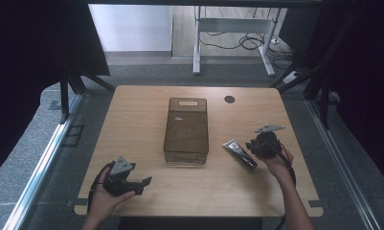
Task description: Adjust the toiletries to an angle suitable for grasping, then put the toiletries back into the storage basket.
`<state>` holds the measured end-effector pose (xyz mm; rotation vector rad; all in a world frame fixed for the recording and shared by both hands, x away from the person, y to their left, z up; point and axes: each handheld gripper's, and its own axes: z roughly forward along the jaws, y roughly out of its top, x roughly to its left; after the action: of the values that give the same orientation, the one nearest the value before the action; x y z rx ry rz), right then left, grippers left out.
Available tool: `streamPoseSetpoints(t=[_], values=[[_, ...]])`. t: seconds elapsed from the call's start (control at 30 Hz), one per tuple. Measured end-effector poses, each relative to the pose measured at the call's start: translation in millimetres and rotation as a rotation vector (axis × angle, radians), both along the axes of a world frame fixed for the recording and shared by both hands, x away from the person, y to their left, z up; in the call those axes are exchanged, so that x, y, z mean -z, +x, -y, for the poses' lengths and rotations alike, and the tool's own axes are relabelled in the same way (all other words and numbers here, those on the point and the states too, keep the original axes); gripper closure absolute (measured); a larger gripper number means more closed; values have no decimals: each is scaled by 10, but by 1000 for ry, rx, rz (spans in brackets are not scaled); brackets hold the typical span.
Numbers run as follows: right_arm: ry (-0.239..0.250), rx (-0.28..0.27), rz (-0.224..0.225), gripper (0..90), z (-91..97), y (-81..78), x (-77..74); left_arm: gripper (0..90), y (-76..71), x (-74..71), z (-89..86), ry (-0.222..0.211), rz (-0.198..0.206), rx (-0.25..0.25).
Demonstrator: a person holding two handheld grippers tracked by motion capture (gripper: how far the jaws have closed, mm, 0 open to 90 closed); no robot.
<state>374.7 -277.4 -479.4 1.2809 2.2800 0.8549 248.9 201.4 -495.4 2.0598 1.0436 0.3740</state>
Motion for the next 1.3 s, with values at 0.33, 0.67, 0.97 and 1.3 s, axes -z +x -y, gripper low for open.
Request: streamPoseSetpoints(t=[0.33, 0.67, 0.97, 1.3], values=[[3, -22, -27, 491, -31, -81, -149, 187, -23, -15, -20, -8, 4, -11], [-27, -60, -94, 428, -153, -90, -216, 187, -40, -10, 40, -1, 4, 9], [-81, -55, -199, 395, -237, -8, -109, 187, -17, 42, 56, 9, -10, 17], [-122, -26, -312, 343, -262, 74, 111, 187, -19, 44, 82, 10, -12, 23]])
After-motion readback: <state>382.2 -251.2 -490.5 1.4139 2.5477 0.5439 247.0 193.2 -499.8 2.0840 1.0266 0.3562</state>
